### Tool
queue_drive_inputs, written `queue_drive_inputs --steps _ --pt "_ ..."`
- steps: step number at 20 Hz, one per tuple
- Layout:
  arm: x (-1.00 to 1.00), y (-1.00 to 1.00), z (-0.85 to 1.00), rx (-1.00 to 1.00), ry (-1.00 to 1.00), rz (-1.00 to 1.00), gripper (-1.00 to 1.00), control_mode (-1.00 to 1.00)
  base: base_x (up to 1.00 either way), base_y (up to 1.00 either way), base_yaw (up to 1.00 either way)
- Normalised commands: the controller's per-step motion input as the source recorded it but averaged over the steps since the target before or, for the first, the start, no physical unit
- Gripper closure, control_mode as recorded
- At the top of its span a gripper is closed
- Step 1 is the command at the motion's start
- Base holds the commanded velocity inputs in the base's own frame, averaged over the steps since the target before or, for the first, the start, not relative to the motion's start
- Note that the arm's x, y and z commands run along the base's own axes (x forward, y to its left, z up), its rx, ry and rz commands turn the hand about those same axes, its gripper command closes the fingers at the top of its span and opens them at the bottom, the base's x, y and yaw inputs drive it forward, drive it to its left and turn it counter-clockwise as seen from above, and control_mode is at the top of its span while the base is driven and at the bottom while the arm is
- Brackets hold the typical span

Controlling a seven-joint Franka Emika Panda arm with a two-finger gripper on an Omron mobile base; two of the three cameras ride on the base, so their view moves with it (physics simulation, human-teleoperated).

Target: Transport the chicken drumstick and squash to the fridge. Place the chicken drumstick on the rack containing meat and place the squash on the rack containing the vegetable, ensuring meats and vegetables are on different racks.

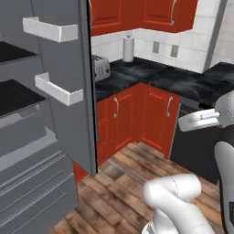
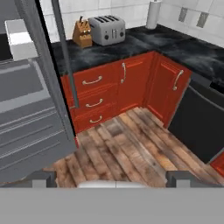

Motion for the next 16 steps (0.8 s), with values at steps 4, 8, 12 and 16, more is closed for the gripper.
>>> queue_drive_inputs --steps 4,8,12,16 --pt "0.00 0.00 0.00 0.00 0.00 0.00 -1.00 1.00 0.00 0.00 -1.00" --pt "0.00 0.00 0.00 0.00 0.00 0.00 -1.00 1.00 0.00 0.00 -0.99" --pt "0.00 0.00 0.00 0.00 0.00 0.00 -1.00 1.00 0.00 -0.15 -0.90" --pt "0.00 0.00 0.00 0.00 0.00 0.00 -1.00 1.00 0.63 -0.46 -0.51"
